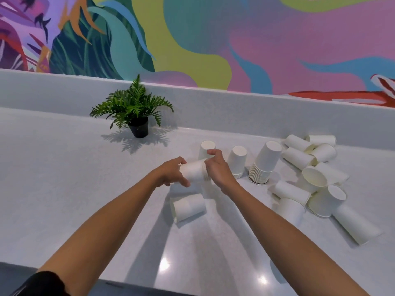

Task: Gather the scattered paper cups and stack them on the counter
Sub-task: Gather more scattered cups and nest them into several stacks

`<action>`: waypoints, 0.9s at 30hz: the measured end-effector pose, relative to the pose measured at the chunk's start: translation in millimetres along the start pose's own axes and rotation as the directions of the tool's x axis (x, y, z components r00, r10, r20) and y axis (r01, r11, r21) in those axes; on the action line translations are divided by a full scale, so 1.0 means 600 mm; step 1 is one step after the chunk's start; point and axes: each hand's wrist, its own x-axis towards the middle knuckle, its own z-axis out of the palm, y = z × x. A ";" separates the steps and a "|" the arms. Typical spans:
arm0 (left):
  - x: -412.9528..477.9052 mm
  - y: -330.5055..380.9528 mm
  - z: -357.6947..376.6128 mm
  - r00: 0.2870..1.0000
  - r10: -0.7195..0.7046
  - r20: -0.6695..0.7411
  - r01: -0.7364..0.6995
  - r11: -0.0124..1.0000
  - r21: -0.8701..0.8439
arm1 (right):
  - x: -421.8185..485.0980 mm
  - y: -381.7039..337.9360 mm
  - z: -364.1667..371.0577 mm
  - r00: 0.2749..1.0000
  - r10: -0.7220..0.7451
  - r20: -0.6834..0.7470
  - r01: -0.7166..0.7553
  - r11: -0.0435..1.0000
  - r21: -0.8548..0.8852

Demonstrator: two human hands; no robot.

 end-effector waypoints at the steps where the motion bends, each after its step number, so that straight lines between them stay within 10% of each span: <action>1: 0.000 -0.010 -0.003 1.000 -0.014 -0.024 0.013 0.999 -0.029 | 0.001 0.004 0.000 0.998 -0.046 -0.035 0.043 0.996 -0.078; 4: -0.004 -0.041 -0.017 0.992 -0.069 -0.101 0.054 0.988 -0.144 | 0.000 0.023 -0.002 0.993 -0.104 -0.056 0.076 0.924 -0.375; 8: -0.005 -0.068 -0.032 0.982 -0.102 -0.160 0.068 0.976 -0.207 | -0.025 0.034 0.011 0.940 -0.176 0.292 0.334 0.644 -0.688; 13: -0.006 -0.080 -0.034 0.973 -0.112 -0.204 0.059 0.967 -0.247 | -0.047 0.044 0.064 0.735 -0.168 0.657 0.671 0.316 -0.670; 20: -0.006 -0.076 -0.034 0.977 -0.094 -0.191 0.050 0.974 -0.221 | -0.043 0.072 0.092 0.617 -0.210 0.758 0.776 0.002 -0.631; 24: -0.001 -0.080 -0.035 0.978 -0.104 -0.181 0.065 0.976 -0.209 | -0.030 0.075 0.068 0.651 -0.321 0.688 0.748 0.117 -0.653; 27: 0.002 -0.084 -0.036 0.978 -0.125 -0.168 0.088 0.974 -0.211 | -0.027 0.062 0.025 0.800 -0.426 0.422 0.597 0.628 -0.500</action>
